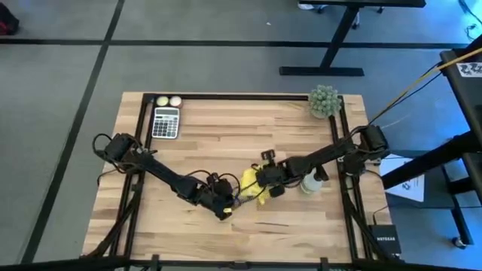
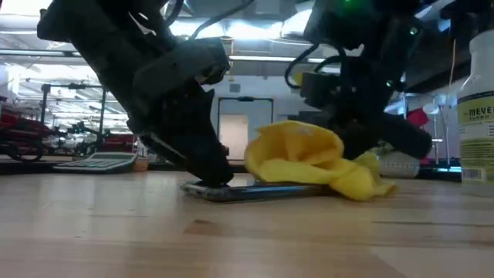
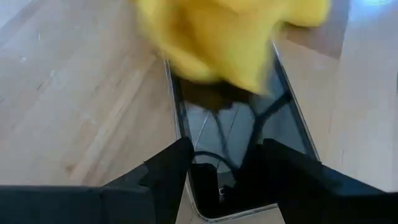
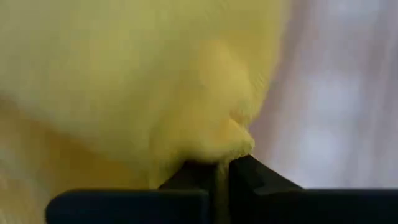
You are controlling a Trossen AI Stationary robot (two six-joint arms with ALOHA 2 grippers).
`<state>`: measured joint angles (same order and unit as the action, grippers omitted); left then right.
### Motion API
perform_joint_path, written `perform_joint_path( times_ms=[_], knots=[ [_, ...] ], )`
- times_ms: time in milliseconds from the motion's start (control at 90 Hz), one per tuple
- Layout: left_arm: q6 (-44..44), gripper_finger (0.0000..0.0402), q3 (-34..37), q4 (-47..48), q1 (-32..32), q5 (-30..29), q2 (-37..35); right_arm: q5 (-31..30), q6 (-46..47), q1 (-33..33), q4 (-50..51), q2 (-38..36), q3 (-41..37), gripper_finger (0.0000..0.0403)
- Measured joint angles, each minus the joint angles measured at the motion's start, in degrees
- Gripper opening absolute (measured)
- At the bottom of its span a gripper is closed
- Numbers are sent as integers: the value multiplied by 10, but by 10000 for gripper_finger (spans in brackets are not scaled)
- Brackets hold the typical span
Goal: Apply microfiber cloth
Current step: Wipe the front of the black cellphone with a yellow microfiber towel
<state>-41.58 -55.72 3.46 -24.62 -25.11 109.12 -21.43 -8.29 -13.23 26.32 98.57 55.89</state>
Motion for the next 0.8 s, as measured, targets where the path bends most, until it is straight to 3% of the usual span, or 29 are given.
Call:
perform_joint_path(
  times_ms=[178,300,422,544,800],
  knots=[
    [11,191,1,-2,0,-2,0,85,42,-5,-159,-25,1,1],
    [13,191,1,-2,0,-2,0,156,65,-13,-296,20,-1,1],
    [13,191,1,-4,0,-5,0,146,75,-14,-291,93,-7,1],
    [11,191,1,-10,0,-6,0,119,81,-14,-241,108,3,1],
    [9,191,1,-15,0,-7,1,38,74,-7,-20,39,-5,1]
  ],
)
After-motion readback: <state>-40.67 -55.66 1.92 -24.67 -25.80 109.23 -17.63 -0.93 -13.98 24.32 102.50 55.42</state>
